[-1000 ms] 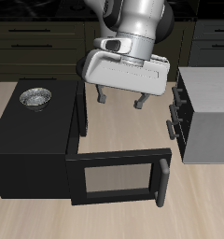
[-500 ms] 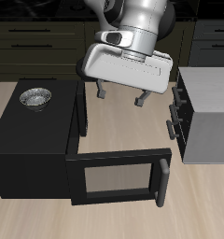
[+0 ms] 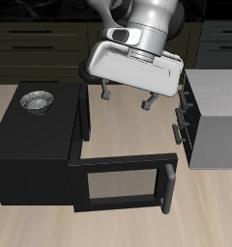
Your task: Close the top and middle drawer of the white cabinet and close the microwave
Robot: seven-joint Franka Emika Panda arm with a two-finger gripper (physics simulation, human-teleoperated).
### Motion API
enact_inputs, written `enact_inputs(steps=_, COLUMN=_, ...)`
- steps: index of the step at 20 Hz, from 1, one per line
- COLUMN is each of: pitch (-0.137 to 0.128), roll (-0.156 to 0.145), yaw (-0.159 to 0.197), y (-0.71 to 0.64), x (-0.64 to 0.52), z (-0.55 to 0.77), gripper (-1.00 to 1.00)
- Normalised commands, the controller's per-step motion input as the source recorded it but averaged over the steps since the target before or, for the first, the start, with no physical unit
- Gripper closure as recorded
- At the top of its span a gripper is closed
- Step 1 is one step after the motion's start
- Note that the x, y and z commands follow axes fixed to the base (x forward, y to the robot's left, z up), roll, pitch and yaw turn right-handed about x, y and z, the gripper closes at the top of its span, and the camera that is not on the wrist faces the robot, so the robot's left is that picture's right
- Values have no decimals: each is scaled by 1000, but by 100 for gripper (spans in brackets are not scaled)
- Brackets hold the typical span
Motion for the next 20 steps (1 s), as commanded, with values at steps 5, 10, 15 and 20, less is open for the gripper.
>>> enact_inputs(steps=5, pitch=-39, roll=-12, yaw=-17, y=52, x=88, z=69, gripper=-100)
enact_inputs(steps=10, pitch=-48, roll=1, yaw=4, y=59, x=84, z=6, gripper=-100)
enact_inputs(steps=15, pitch=-22, roll=-29, yaw=7, y=28, x=131, z=102, gripper=-100)
enact_inputs(steps=20, pitch=-11, roll=-9, yaw=14, y=50, x=147, z=40, gripper=-100)
